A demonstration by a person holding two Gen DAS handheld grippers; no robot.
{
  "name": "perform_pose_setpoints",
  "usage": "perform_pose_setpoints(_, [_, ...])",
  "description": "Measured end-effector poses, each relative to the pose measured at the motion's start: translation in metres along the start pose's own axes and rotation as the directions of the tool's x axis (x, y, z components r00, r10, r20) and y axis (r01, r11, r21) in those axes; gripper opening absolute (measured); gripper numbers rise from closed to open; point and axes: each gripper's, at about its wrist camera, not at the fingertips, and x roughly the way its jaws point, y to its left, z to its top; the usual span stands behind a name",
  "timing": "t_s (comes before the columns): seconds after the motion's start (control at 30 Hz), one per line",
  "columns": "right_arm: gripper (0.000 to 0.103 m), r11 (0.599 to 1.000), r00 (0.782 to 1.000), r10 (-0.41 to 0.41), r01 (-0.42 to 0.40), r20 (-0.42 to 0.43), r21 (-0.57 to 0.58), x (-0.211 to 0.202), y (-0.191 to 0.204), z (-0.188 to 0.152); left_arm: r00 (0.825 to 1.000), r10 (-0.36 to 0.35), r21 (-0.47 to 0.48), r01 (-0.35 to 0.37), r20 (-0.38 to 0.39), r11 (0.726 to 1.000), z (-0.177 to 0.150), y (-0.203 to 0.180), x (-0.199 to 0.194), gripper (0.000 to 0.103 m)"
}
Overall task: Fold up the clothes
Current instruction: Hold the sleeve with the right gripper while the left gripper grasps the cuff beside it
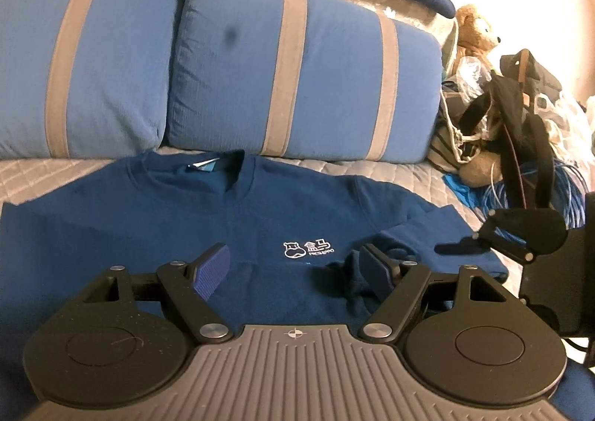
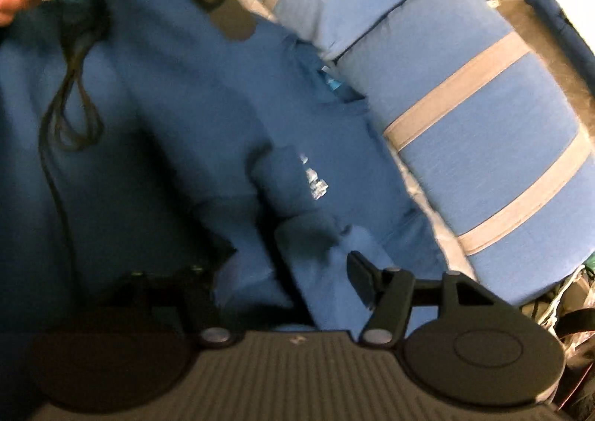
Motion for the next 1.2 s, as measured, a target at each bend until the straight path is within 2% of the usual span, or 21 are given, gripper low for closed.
perform_pose_setpoints(0.1, [0.071, 0.999, 1.000, -0.028, 0.028, 0.009, -0.035, 0.000, 0.001, 0.006, 1.000, -0.012, -0.030, 0.011, -0.011, 0.999, 0.000, 0.004, 0.001, 0.077])
perform_pose_setpoints(0.3, [0.059, 0.987, 0.999, -0.041, 0.037, -0.020, -0.159, 0.012, 0.013, 0.013, 0.997, -0.069, -0.147, 0.063, -0.040, 0.987, 0.001, 0.018, 0.004, 0.077])
perform_pose_setpoints(0.4, [0.041, 0.982, 0.998, -0.045, 0.036, -0.042, -0.186, 0.022, 0.016, 0.014, 0.993, -0.111, -0.209, 0.101, -0.039, 0.973, 0.001, 0.025, 0.005, 0.077])
perform_pose_setpoints(0.43, [0.025, 0.981, 0.998, -0.048, 0.039, -0.043, -0.190, 0.024, 0.016, 0.015, 0.992, -0.124, -0.229, 0.112, -0.039, 0.967, 0.000, 0.027, 0.005, 0.077])
perform_pose_setpoints(0.5, [0.019, 0.981, 0.998, -0.053, 0.044, -0.040, -0.189, 0.025, 0.016, 0.015, 0.988, -0.149, -0.272, 0.134, -0.039, 0.953, -0.001, 0.033, 0.006, 0.077])
perform_pose_setpoints(0.63, [0.014, 0.990, 0.998, -0.064, 0.063, -0.001, -0.129, 0.014, 0.009, 0.014, 0.977, -0.208, -0.369, 0.180, -0.039, 0.912, -0.004, 0.043, 0.010, 0.077])
perform_pose_setpoints(0.73, [0.013, 0.998, 0.997, -0.059, 0.060, 0.042, -0.035, 0.003, -0.003, 0.012, 0.964, -0.265, -0.440, 0.222, -0.038, 0.870, -0.001, 0.048, 0.014, 0.077])
perform_pose_setpoints(0.83, [0.012, 0.995, 0.996, -0.032, 0.023, 0.087, 0.095, -0.009, -0.017, 0.009, 0.954, -0.294, -0.501, 0.227, -0.056, 0.835, 0.004, 0.050, 0.017, 0.077])
perform_pose_setpoints(0.9, [0.012, 0.982, 0.993, -0.014, -0.010, 0.120, 0.189, -0.019, -0.028, 0.006, 0.945, -0.318, -0.568, 0.223, -0.072, 0.792, 0.008, 0.053, 0.022, 0.077])
perform_pose_setpoints(0.93, [0.012, 0.971, 0.990, -0.006, -0.027, 0.138, 0.236, -0.023, -0.034, 0.004, 0.936, -0.344, -0.605, 0.234, -0.070, 0.761, 0.009, 0.054, 0.026, 0.077])
perform_pose_setpoints(1.07, [0.012, 0.925, 0.980, 0.012, -0.086, 0.199, 0.370, -0.040, -0.050, -0.002, 0.897, -0.439, -0.737, 0.263, -0.050, 0.622, 0.013, 0.055, 0.044, 0.077])
perform_pose_setpoints(1.2, [0.012, 0.918, 0.972, -0.034, -0.061, 0.231, 0.391, -0.050, -0.051, -0.005, 0.851, -0.525, -0.831, 0.287, -0.006, 0.476, 0.010, 0.050, 0.068, 0.077])
